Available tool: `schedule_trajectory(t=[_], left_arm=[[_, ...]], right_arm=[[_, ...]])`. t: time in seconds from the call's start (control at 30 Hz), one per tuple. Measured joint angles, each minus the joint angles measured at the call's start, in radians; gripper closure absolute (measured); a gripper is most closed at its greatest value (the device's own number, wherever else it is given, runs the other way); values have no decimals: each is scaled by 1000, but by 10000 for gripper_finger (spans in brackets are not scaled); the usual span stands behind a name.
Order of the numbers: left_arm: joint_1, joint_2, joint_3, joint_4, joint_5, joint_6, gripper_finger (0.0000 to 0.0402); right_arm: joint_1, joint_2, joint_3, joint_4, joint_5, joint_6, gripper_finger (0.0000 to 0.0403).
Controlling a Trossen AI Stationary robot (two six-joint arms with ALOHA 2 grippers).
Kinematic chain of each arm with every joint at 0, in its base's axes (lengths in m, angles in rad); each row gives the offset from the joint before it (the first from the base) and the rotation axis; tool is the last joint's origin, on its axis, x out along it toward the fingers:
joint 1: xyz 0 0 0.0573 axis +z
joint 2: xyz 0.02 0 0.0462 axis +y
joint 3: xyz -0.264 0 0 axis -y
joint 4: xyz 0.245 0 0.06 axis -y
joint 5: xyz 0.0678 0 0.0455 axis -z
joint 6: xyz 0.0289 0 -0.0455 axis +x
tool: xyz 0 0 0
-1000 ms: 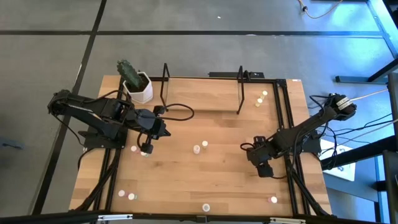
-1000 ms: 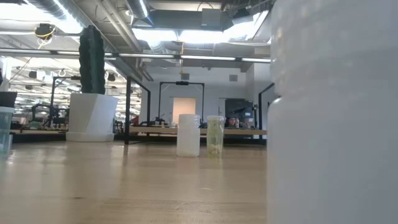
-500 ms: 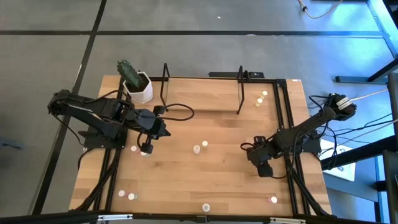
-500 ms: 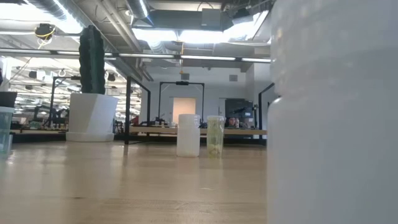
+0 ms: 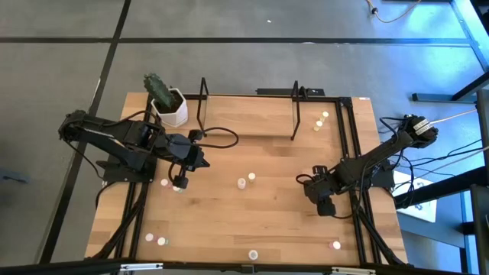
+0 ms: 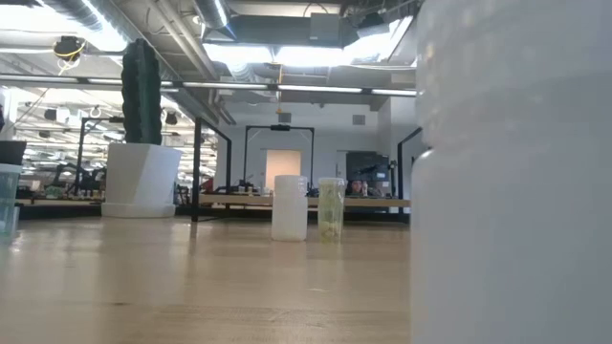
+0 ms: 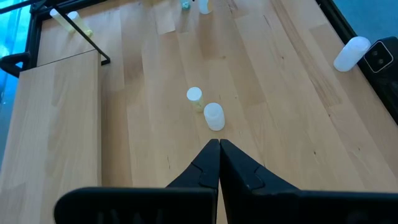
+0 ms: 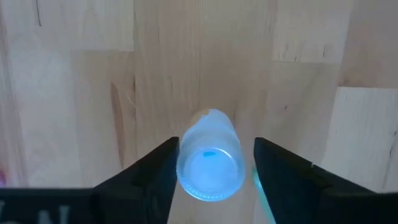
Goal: Pick and place medicine bottles onto shelf by color
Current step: Put the right white pill bottle on the shelf
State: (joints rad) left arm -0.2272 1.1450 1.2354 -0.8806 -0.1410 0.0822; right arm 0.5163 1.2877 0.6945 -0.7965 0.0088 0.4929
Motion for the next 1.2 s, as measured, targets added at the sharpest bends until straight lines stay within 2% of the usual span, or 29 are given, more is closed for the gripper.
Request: schedule_trajectory(t=[0.33, 0.67, 0.77, 1.07, 1.2], left_arm=[[0, 0, 0, 0, 0, 0, 401], [0, 0, 0, 0, 0, 0, 401], [0, 0, 0, 0, 0, 0, 401], [0, 0, 0, 0, 0, 0, 401], [0, 0, 0, 0, 0, 0, 401]], right_arm=[[0, 0, 0, 33, 0, 75, 261], [-21, 0, 17, 47, -11, 198, 252], [-41, 0, 61, 21, -11, 203, 253], [-124, 0, 294, -101, -1, 9, 254], [-189, 0, 387, -109, 12, -27, 257]])
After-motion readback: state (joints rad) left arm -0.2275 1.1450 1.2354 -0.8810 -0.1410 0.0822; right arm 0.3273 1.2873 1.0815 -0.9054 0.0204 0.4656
